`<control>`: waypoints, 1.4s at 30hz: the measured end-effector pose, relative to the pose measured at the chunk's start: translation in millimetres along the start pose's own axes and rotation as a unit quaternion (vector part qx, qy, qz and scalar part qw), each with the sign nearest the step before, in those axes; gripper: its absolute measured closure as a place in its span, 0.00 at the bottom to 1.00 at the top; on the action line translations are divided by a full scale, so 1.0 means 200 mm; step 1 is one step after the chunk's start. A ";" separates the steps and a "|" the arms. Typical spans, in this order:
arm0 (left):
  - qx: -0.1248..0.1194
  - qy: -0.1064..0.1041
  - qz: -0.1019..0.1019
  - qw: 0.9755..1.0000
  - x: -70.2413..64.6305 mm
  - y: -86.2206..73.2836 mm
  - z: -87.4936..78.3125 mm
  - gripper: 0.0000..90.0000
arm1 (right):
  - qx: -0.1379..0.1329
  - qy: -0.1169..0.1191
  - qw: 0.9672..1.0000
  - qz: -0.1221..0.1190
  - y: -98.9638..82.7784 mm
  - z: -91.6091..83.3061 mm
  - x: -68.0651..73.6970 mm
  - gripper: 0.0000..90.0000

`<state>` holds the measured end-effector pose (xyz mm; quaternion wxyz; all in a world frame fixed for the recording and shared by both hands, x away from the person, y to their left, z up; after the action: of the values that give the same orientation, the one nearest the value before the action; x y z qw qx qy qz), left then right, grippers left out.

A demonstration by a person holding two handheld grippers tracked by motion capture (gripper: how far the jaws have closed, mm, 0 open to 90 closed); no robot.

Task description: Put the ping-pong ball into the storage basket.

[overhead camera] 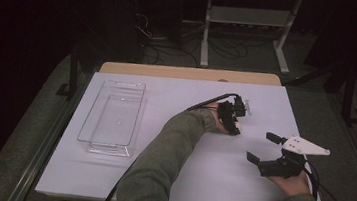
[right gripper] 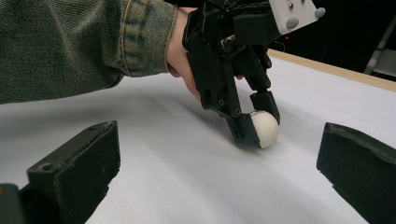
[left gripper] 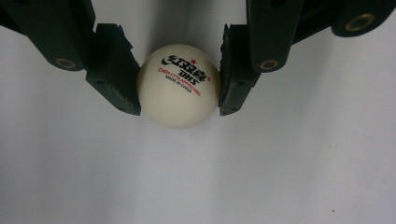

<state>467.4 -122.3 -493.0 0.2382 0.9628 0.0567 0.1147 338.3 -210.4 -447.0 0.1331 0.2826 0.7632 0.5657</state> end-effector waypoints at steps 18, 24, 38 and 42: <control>-0.009 0.018 0.004 1.000 0.03 0.03 -0.12 0.56 | -0.002 0.003 1.000 -0.006 0.01 0.00 0.00 0.00; -0.014 0.023 0.005 1.000 0.02 0.05 -0.17 0.56 | -0.001 0.005 1.000 -0.006 0.01 0.01 0.01 0.00; -0.012 0.029 0.016 0.999 -0.04 0.10 -0.30 0.56 | 0.000 0.009 1.000 -0.011 0.01 0.02 0.01 0.00; -0.006 0.036 0.015 0.999 -0.04 0.10 -0.35 0.56 | 0.000 0.009 1.000 -0.011 0.01 0.02 0.01 0.00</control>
<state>443.0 -109.8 -425.1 0.2396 0.9575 0.0498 0.1530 339.6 -204.5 -446.0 0.1321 0.2688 0.7674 0.5669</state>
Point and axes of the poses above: each handheld gripper's, and its own axes: z roughly forward along the jaws, y roughly out of its top, x roughly to its left, the point moved 8 cm from there along z, roughly forward along the jaws, and after that the axes turned 10 degrees about y, right-handed, at the moved point
